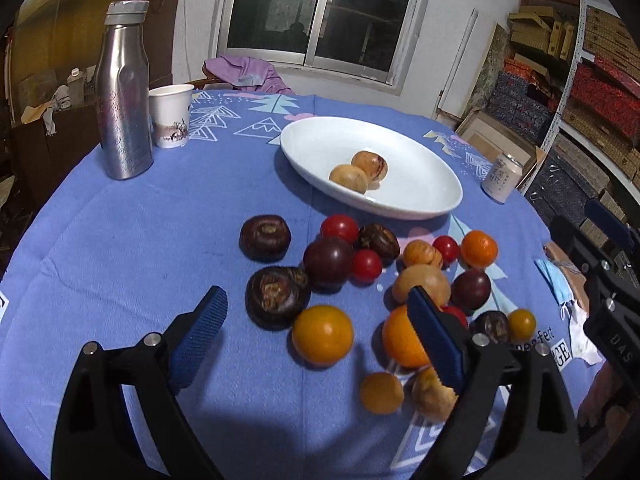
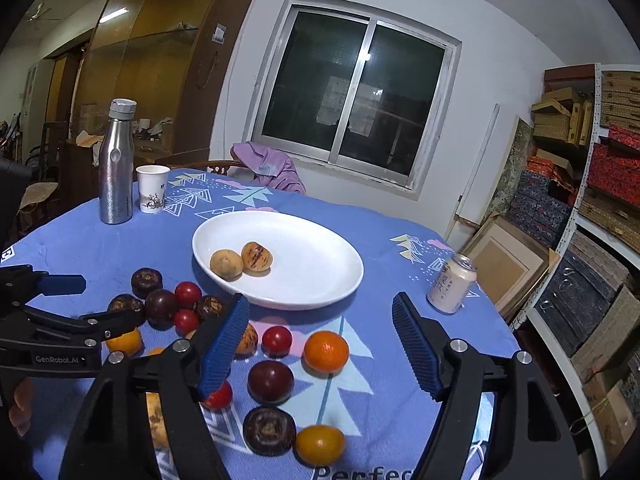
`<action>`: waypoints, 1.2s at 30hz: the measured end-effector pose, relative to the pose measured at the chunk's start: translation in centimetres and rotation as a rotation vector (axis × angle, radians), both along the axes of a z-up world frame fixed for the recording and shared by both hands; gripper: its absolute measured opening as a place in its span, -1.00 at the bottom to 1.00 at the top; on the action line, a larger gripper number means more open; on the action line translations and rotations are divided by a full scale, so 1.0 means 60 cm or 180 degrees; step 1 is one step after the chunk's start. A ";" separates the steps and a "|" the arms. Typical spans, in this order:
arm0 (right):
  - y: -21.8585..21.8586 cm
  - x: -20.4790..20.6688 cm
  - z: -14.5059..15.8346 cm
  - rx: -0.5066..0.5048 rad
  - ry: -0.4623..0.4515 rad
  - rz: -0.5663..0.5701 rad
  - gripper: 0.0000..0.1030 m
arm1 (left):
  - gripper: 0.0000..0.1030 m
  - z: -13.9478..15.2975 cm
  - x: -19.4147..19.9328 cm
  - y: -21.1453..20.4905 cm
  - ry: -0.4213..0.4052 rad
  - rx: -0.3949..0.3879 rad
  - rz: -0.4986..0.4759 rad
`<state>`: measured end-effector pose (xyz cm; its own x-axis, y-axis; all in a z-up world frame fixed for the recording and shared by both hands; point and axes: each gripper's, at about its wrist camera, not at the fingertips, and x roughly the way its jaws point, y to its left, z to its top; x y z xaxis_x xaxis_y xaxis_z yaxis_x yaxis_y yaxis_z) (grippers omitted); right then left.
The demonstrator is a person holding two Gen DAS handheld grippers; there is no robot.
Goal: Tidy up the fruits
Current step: 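Move both open tools back to the fruit pile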
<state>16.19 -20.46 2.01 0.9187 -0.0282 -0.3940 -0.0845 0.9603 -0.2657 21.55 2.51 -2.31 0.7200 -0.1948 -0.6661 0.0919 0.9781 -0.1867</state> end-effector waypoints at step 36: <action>-0.092 -0.057 -0.114 0.0814 0.1204 0.0366 0.44 | 0.84 -0.045 -0.010 -0.013 0.0464 0.0168 -0.0076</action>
<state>12.75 -25.99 -4.82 0.7007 0.2069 -0.6828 -0.2394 0.9697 0.0482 20.97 1.74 -5.00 0.6104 -0.1727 -0.7730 0.0909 0.9848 -0.1482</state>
